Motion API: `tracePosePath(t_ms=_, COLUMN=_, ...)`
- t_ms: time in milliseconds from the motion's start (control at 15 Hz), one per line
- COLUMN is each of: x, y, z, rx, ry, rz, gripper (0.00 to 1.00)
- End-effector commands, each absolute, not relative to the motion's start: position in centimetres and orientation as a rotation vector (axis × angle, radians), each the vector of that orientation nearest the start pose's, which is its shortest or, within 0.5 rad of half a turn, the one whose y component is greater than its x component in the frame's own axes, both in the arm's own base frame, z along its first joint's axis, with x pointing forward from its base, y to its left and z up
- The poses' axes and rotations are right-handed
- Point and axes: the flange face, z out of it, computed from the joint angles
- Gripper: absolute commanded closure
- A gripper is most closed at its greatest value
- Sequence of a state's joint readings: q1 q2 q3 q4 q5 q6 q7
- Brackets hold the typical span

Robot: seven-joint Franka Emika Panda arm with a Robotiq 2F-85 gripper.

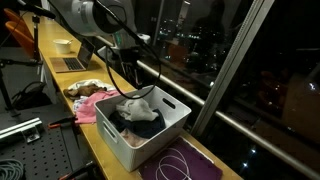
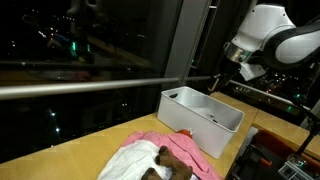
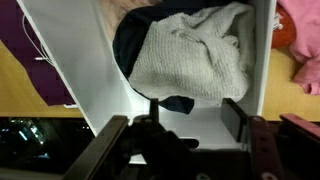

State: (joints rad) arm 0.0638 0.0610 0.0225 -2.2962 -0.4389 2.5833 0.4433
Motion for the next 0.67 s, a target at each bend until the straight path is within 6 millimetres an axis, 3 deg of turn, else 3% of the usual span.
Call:
tracePosePath(t_ms=0, x=53.8, y=8.9, z=35.1, rx=-3.291, ry=-0.057, rz=-0.492, gripper=0.01)
tracePosePath(t_ms=333, x=53.1, y=15.8, z=34.9, rx=-3.254, ry=-0.178, rz=-0.52, gripper=0.0)
tracePosePath(t_ms=600, x=51.2, y=22.9, z=32.7, rx=-3.21, ry=-0.246, rz=-0.508, gripper=0.0)
